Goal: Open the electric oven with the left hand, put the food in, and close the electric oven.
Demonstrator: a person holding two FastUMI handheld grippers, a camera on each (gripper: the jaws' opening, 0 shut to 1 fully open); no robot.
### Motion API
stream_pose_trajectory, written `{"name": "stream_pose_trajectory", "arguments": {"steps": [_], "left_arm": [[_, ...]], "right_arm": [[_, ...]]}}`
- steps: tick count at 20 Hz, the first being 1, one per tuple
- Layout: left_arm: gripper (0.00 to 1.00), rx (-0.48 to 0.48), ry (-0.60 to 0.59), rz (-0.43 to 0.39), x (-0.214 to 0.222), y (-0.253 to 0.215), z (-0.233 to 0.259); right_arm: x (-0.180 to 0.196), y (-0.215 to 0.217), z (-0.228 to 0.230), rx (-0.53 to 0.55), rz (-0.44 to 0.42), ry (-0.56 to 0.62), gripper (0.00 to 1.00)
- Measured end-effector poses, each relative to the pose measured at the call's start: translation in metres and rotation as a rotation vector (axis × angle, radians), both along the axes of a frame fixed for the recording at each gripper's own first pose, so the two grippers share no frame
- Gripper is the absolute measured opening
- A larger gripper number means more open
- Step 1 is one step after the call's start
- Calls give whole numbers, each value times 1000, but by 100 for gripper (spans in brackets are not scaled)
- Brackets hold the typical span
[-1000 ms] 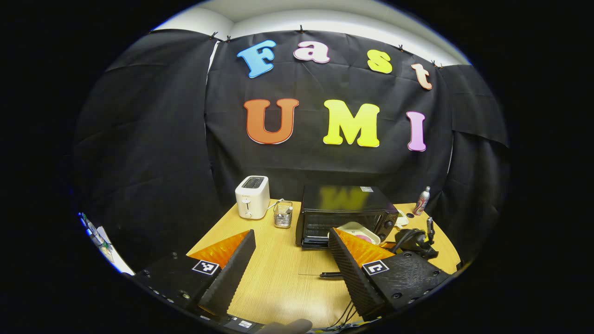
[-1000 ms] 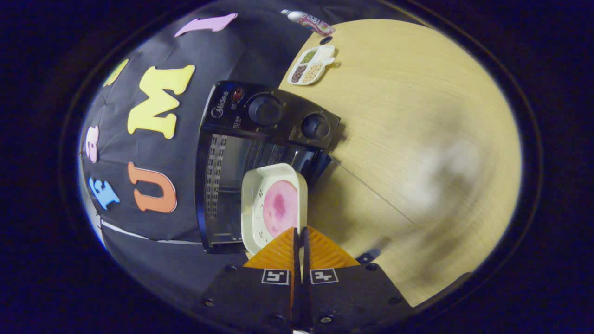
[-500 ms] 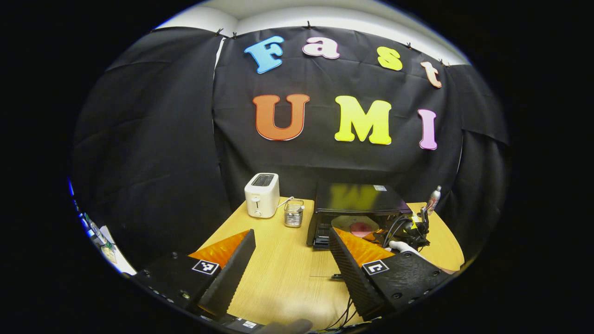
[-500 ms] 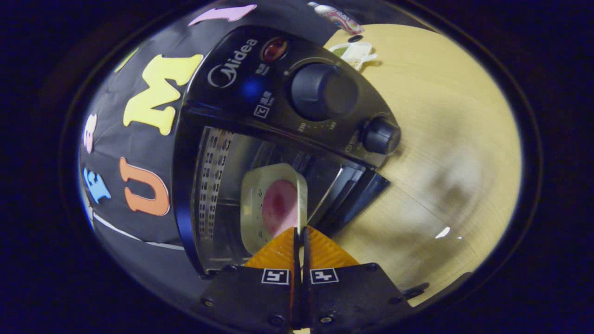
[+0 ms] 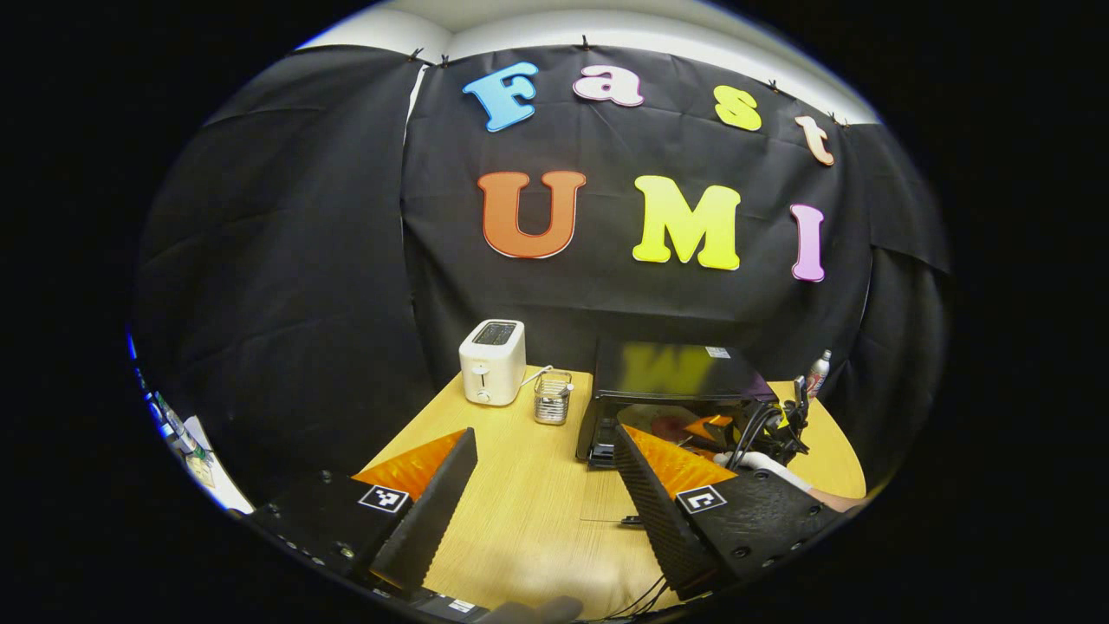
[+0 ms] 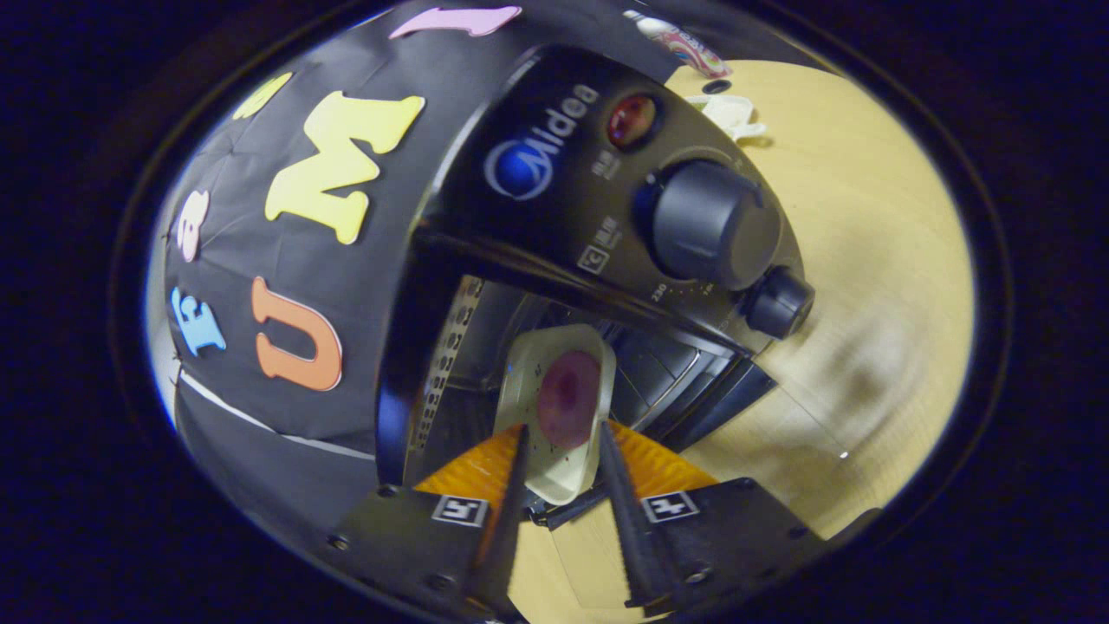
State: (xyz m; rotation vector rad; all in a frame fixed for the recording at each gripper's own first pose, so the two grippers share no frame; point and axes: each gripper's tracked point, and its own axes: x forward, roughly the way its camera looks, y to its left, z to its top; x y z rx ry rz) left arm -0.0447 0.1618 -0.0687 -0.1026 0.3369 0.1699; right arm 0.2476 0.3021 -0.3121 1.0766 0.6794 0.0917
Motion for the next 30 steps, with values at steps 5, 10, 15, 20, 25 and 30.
{"name": "stream_pose_trajectory", "arguments": {"steps": [5,10,15,20,25,30], "left_arm": [[96,-5,-33,-20,-3,-5,-1],[96,-27,-68,-19,-8,-3,-8],[96,-5,-84,-35,-18,-13,-23],[96,13,-48,-56,-24,-52,-54],[96,6,21,-67,-26,-112,-98],[96,27,77,-110,-18,-166,-148]], "right_arm": [[-34,-24,27,-176,69,-54,92],[-85,-60,58,-415,139,-151,94],[-142,-98,87,-636,187,-259,95],[-194,-151,122,-855,222,-385,100],[-233,-214,151,-1042,265,-488,96],[-264,-256,168,-1087,309,-541,100]]}}
